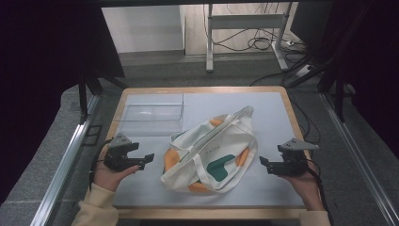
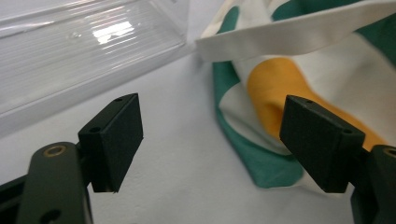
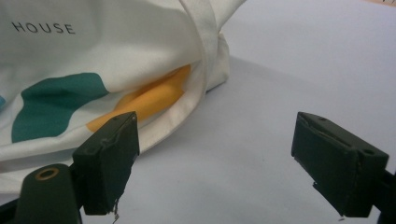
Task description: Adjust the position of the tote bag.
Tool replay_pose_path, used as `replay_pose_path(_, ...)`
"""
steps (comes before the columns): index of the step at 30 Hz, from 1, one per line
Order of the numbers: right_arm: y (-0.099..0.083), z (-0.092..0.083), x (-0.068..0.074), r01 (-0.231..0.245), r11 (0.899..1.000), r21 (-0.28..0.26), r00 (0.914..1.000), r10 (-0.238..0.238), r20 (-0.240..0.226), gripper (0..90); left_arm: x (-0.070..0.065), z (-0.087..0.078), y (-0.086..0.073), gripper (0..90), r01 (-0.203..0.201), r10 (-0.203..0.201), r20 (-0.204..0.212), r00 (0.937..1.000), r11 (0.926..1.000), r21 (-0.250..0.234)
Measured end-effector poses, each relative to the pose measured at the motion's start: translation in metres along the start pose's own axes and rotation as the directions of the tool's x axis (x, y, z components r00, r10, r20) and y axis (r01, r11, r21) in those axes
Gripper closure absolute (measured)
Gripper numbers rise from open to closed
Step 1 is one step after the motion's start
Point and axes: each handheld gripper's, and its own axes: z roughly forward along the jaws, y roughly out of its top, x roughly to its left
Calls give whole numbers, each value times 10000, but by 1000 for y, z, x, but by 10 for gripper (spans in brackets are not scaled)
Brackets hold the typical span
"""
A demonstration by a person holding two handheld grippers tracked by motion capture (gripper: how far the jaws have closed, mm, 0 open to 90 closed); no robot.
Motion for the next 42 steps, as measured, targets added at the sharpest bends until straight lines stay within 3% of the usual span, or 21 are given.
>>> replay_pose_path(10, 1, 0, 1, 123, 9999, 2, 9999, -123, 4, 155, -8, -6, 9, 226, -129, 125, 354, 9993, 9998, 121)
replay_pose_path(18, -1, 1, 2, 186, 9998, 72, 9998, -186, 73, 155, -24, -17, 18, 228, -658, 652, 587, 9961, 9978, 93)
replay_pose_path(24, 0, -6, 6, 199, 9998, -51, 9998, -199, 100, 156, -31, -21, 24, 231, -721, 706, 778, 9945, 9973, 168)
replay_pose_path(30, 0, -10, 6, 117, 9998, -143, 9997, -114, 208, 157, -43, -30, 38, 240, -1144, 1106, 975, 9891, 9928, 344)
replay_pose_path(32, 1, -11, 7, 175, 9997, -188, 9997, -172, 165, 157, -49, -30, 40, 243, -1274, 1236, 866, 9885, 9910, 403)
replay_pose_path(35, 0, -9, 7, 143, 9998, -114, 9997, -140, 203, 156, -56, -27, 41, 247, -1367, 1284, 1460, 9809, 9894, 485)
replay_pose_path(40, -1, -9, 5, 146, 9999, -69, 9995, -144, 276, 156, -64, -25, 47, 249, -1498, 1388, 1831, 9732, 9876, 476)
replay_pose_path(42, 0, -10, 5, 140, 9999, -95, 9995, -137, 296, 156, -72, -23, 51, 249, -1736, 1582, 2047, 9660, 9830, 596)
